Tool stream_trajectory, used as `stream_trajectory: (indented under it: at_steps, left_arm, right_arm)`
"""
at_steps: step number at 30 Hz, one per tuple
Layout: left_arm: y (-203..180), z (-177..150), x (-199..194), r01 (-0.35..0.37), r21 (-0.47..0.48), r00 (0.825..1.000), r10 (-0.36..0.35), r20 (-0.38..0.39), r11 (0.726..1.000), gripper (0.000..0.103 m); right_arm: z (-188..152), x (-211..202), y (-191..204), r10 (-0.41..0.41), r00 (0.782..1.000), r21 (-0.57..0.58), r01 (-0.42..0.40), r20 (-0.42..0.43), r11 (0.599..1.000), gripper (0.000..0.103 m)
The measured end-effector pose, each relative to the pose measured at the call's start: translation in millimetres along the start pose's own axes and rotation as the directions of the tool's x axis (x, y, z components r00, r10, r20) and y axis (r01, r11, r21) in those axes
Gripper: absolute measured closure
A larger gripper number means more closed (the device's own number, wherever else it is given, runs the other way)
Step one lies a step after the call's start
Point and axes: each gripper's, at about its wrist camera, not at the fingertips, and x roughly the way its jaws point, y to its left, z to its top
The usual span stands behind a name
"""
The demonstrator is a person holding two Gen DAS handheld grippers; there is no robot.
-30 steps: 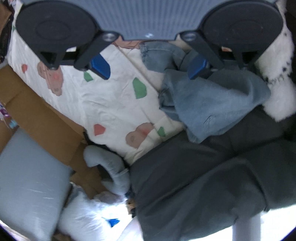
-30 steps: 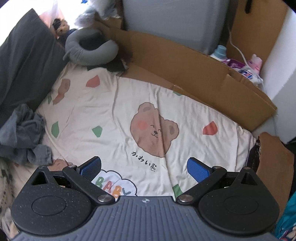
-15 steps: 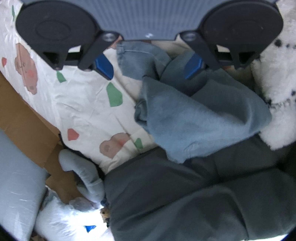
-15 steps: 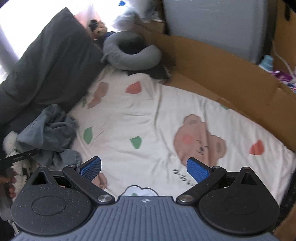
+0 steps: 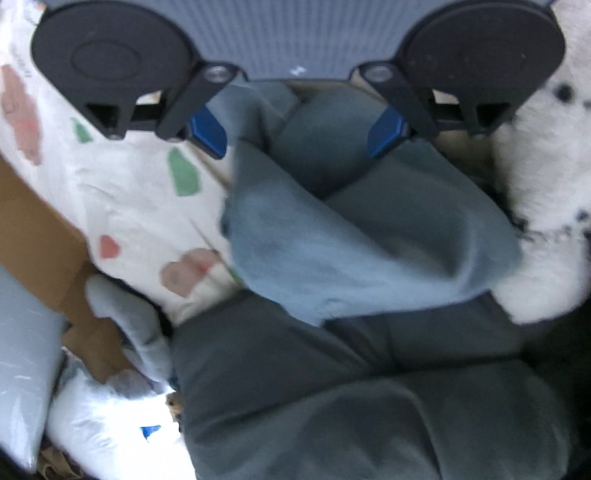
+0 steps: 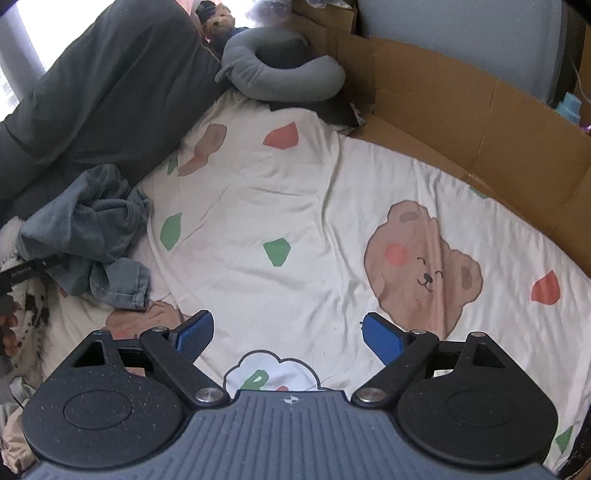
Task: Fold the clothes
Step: 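Move the left tool toward the crumpled light-blue jeans, then close the left gripper on the jeans fabric and lift it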
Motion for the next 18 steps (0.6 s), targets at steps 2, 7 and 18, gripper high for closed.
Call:
stream_trajectory:
  at_steps: [2, 7, 18]
  left_arm:
    - [11.1, 0.5, 5.7, -0.036, -0.02, 0.999, 0.036, -0.001, 0.999, 0.017]
    - [38.6, -4.3, 26.4, -0.081, -0.084, 0.996, 0.079, -0.031, 0.993, 0.016]
    - [73.8, -34.1, 69.6, 0.014, -0.322, 0.998, -0.035, -0.06, 0.947, 0.052]
  right_arm:
    - [-5.3, 5.9, -0.6, 0.009, 1.0, 0.001, -0.009, -0.01, 1.0, 0.012]
    - [-17.9, 19.1, 3.1, 0.003, 1.0, -0.044, -0.004, -0.029, 0.999, 0.013]
    - [-31.8, 38.1, 14.9, 0.041, 0.999, -0.086, -0.044, -0.034, 0.995, 0.017]
